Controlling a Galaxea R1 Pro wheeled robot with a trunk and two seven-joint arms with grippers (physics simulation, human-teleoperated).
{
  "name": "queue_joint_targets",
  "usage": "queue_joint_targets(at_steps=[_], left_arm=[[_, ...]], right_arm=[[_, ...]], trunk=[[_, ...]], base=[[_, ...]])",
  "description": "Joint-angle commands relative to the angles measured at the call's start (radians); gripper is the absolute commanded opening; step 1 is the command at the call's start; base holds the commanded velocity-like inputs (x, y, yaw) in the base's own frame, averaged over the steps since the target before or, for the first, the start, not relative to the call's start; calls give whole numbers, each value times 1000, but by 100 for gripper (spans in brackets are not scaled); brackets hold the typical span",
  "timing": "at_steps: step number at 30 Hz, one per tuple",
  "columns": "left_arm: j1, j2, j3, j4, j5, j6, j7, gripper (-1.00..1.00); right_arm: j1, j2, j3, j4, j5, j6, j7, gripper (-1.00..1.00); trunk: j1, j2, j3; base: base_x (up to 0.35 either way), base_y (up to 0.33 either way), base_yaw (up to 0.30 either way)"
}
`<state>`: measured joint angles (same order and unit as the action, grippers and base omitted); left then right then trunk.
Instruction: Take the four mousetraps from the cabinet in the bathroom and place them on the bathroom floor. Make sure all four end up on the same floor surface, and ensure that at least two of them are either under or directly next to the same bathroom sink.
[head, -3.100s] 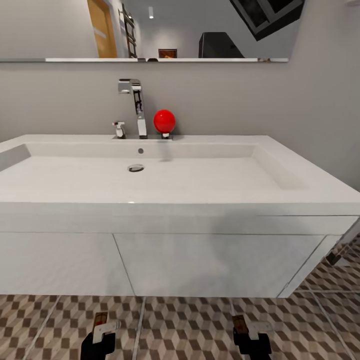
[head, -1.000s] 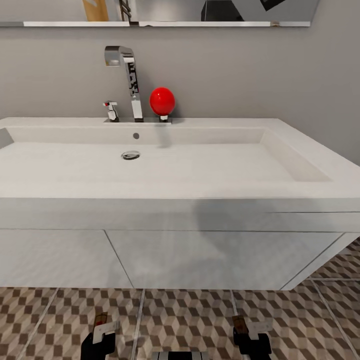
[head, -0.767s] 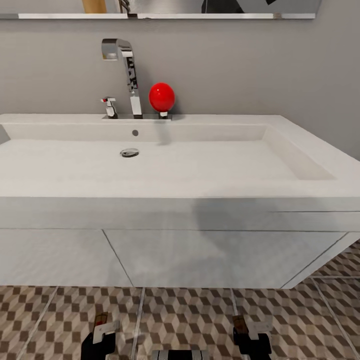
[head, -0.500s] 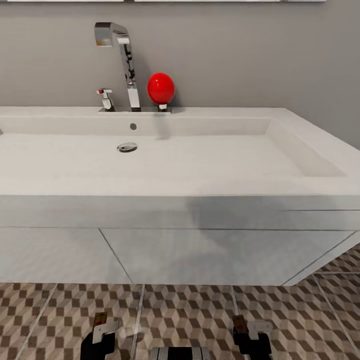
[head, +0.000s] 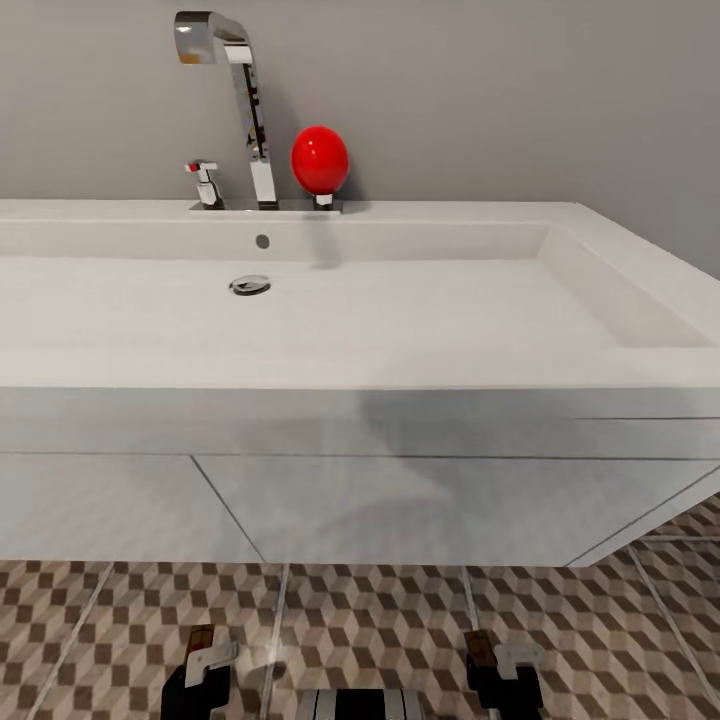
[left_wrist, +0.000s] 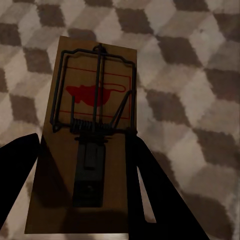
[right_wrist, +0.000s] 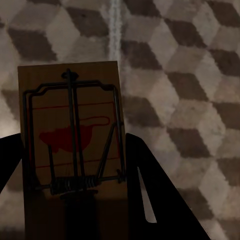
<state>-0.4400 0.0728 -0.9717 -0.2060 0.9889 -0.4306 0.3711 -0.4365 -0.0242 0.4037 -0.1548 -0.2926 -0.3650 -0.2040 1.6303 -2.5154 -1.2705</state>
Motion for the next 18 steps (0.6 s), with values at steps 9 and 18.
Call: queue_joint_targets(at_steps=[9, 18], left_arm=[[-30, 4, -9, -3, 5, 10, 2, -100], [-111, 5, -9, -4, 6, 132, 5, -100]], right_arm=[[-1, -1, 7, -51, -11, 0, -4, -100], [-25, -3, 7, -89, -14, 11, -10, -100]], trunk=[[0, 0, -1], [0, 0, -1]], base=[[0, 0, 0], [0, 0, 0]])
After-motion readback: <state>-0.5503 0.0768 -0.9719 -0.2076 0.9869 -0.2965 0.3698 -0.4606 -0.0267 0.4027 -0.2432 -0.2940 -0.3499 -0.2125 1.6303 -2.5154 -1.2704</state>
